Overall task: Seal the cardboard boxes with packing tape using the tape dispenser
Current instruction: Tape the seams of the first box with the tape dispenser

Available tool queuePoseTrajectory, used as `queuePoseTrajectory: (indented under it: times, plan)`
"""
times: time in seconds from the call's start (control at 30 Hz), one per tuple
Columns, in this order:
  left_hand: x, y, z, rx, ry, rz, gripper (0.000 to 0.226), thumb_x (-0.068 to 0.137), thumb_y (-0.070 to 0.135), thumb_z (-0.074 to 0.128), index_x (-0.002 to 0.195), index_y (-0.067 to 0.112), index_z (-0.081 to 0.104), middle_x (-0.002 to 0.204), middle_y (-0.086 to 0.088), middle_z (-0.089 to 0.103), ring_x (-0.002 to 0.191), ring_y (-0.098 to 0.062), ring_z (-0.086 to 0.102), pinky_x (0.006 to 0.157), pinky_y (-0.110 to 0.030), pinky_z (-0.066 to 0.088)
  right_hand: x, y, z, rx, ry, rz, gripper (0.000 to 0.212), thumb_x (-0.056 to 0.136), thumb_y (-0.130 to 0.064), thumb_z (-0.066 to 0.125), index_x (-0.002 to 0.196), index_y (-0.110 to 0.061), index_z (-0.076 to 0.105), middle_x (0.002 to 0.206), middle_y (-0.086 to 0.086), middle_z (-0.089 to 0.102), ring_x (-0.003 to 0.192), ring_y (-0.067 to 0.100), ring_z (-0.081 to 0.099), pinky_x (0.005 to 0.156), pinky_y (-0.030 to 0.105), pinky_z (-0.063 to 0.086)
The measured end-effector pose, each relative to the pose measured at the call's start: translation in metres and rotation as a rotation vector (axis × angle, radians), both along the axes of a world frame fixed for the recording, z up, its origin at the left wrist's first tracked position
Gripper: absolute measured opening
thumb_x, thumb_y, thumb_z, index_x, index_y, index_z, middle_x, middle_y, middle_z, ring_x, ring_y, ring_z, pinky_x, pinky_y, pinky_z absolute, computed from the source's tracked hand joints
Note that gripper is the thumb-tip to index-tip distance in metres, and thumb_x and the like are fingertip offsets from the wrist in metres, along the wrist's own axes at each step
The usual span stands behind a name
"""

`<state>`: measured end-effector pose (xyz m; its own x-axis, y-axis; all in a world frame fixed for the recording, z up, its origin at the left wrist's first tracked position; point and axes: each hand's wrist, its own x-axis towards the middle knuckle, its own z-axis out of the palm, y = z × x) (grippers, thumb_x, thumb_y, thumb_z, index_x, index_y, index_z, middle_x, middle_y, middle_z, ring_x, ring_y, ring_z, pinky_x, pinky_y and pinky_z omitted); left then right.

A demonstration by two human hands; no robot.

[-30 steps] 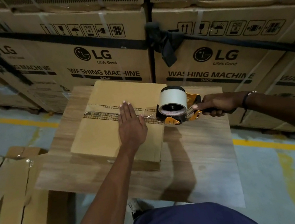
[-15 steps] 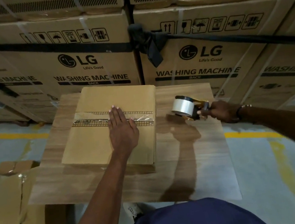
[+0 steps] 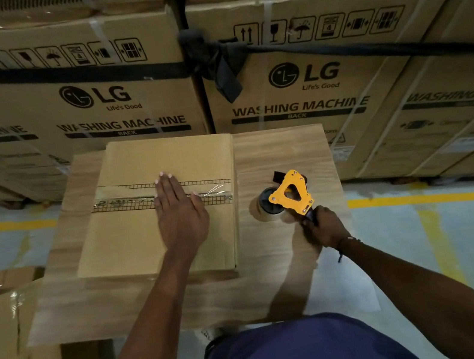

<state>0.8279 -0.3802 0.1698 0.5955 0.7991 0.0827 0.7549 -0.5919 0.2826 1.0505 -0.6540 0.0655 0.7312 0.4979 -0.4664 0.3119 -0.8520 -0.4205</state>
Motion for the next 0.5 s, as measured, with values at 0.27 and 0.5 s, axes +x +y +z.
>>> queuePoseTrajectory:
  times: [0.27, 0.5]
  plan:
    - [0.001, -0.002, 0.002, -0.01, -0.004, 0.001, 0.07, 0.106, 0.041, 0.019, 0.162, 0.0, 0.011, 0.171, -0.016, 0.006, 0.159, -0.029, 0.001, 0.129, -0.046, 0.01, -0.064, 0.079, 0.09, 0.585, -0.205, -0.196, 0.031, 0.091, -0.012, 0.061, 0.121, -0.004, 0.059, 0.114, 0.015, 0.065, 0.103, 0.032, 0.062, 0.083, 0.038, 0.047]
    - [-0.001, -0.003, 0.008, -0.012, 0.051, -0.065, 0.067, 0.11, 0.041, 0.021, 0.162, 0.0, 0.013, 0.171, -0.018, 0.008, 0.159, -0.032, 0.003, 0.129, -0.048, 0.011, -0.151, 0.168, 0.15, 0.744, -0.056, -0.059, 0.076, 0.093, -0.051, 0.04, 0.147, 0.002, 0.037, 0.122, 0.013, 0.068, 0.104, 0.025, 0.067, 0.08, 0.013, 0.048]
